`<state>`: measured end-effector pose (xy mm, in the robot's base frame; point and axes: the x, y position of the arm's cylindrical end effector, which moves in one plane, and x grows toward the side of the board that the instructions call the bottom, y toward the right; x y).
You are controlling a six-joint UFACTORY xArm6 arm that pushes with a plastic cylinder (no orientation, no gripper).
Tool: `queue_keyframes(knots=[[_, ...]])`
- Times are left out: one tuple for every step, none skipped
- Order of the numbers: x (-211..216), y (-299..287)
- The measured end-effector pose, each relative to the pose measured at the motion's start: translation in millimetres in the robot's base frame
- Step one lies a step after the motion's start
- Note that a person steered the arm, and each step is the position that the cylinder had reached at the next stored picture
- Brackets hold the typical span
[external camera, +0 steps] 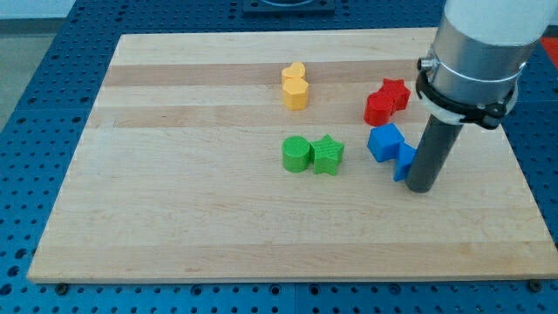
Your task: Push the green circle above the green star
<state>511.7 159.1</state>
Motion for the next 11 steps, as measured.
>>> queue_keyframes(knots=[[4, -1], [18, -18], [23, -56], [23, -99], [22, -146], [7, -176], [-32, -178], [-66, -178], [-93, -172], [-109, -155], [-128, -133]])
